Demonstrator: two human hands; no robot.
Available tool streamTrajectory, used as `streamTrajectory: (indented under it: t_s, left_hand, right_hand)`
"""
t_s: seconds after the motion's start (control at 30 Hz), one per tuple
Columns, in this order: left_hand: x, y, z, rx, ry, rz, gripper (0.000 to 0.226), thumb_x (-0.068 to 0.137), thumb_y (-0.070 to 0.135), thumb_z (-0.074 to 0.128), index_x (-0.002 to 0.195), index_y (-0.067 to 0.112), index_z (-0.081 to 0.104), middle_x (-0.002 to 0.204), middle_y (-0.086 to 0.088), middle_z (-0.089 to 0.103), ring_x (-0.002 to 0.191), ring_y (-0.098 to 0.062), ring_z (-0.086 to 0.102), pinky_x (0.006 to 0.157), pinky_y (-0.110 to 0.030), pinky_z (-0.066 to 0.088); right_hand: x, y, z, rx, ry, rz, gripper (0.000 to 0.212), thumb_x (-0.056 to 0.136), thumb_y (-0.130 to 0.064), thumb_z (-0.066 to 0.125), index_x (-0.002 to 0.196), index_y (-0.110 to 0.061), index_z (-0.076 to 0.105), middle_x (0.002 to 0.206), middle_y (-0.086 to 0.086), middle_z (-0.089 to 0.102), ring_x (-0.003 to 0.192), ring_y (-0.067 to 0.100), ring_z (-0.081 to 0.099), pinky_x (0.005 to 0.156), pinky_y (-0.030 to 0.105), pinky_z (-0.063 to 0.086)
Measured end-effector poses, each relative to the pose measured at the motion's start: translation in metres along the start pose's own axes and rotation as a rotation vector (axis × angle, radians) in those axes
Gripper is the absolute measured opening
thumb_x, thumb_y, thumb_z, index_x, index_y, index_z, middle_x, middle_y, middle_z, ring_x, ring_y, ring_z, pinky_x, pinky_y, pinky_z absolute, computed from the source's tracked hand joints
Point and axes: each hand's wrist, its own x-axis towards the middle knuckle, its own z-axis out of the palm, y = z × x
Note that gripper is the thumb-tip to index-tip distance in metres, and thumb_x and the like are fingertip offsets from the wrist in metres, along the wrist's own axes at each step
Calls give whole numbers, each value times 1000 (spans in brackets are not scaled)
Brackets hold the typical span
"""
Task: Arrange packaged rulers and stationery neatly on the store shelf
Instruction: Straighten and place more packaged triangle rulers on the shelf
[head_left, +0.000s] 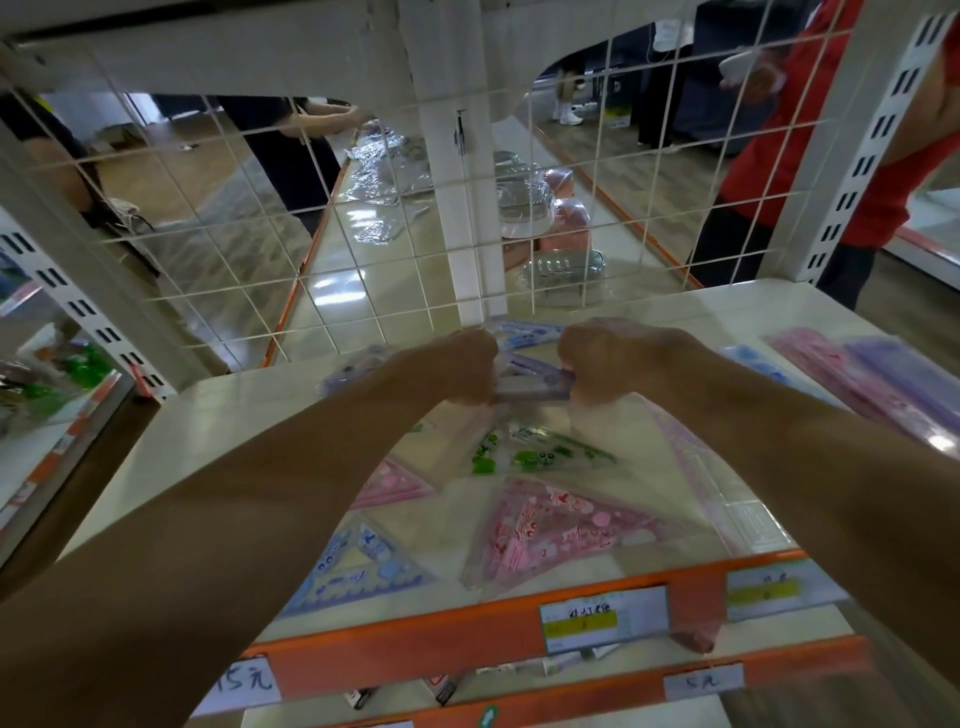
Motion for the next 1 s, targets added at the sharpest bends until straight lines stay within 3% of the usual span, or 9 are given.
streamTrajectory:
  t_s: [0.1, 0.2, 0.27, 0.47, 0.7, 0.8, 0.87, 0.93, 1.0]
  left_hand:
    - [-4, 0, -3, -30, -1, -6, 46, 88, 27, 65, 125, 3, 54, 125, -13, 54, 109, -24, 55, 81, -27, 42]
    - [-19, -10, -13, -101, 15, -35, 54, 86, 30, 66, 131, 4, 51, 130, -10, 52, 116, -25, 52, 96, -30, 42]
    - [-30, -18, -18, -150, 45, -35, 45, 84, 27, 67, 124, 8, 58, 124, -8, 57, 110, -23, 55, 94, -31, 46]
    - [-55, -3, -9, -470, -128, -49, 24, 89, 12, 59, 107, -1, 67, 96, -19, 70, 70, -19, 62, 66, -24, 53]
    - [-50, 2, -2, -713, -178, -194, 23, 90, 8, 55, 109, -4, 61, 93, -18, 64, 77, -25, 62, 80, -40, 57]
    - [-48, -1, -1, -765, -200, -228, 21, 90, 8, 55, 104, -7, 61, 84, -16, 58, 67, -24, 57, 71, -37, 56]
    - [-49, -3, -4, -809, -240, -236, 12, 90, 7, 55, 93, -3, 61, 76, -13, 54, 60, -20, 51, 60, -31, 52]
    - [-52, -3, -5, -825, -271, -227, 11, 89, 6, 55, 79, 3, 58, 66, -8, 48, 55, -17, 46, 56, -28, 47]
    - [-53, -2, -3, -806, -236, -195, 8, 88, 6, 58, 82, 5, 62, 68, -7, 53, 61, -16, 49, 60, -27, 47]
  right_hand:
    - [-4, 4, -2, 33, -27, 9, 26, 86, -23, 63, 108, -9, 61, 77, 1, 53, 63, 14, 50, 49, 21, 36]
    - [-22, 11, -7, 163, 29, 17, 41, 85, -27, 66, 122, -13, 56, 107, 6, 61, 92, 22, 58, 78, 30, 51]
    - [-38, 9, -10, 180, 50, -14, 37, 88, -30, 61, 121, -13, 56, 112, 6, 60, 98, 23, 58, 84, 32, 50]
    - [-63, -17, 8, 280, -12, -43, 36, 84, -46, 58, 105, -17, 62, 103, 2, 63, 93, 22, 59, 82, 32, 47]
    - [-60, -23, 8, 262, -4, -49, 30, 87, -39, 58, 110, -20, 58, 99, -1, 53, 86, 17, 46, 72, 25, 33]
    - [-60, -22, 7, 272, -19, -60, 30, 88, -38, 58, 110, -19, 57, 101, -1, 52, 90, 18, 47, 74, 25, 34]
    - [-58, -21, 9, 277, -25, -68, 18, 87, -37, 58, 93, -21, 57, 87, -5, 50, 82, 16, 48, 65, 23, 34]
    - [-56, -20, 12, 284, -20, -82, 24, 86, -35, 59, 70, -21, 46, 70, -7, 45, 65, 11, 46, 53, 21, 30]
    - [-55, -19, 14, 292, -14, -93, 27, 85, -35, 59, 67, -22, 44, 68, -8, 44, 60, 7, 43, 51, 22, 29]
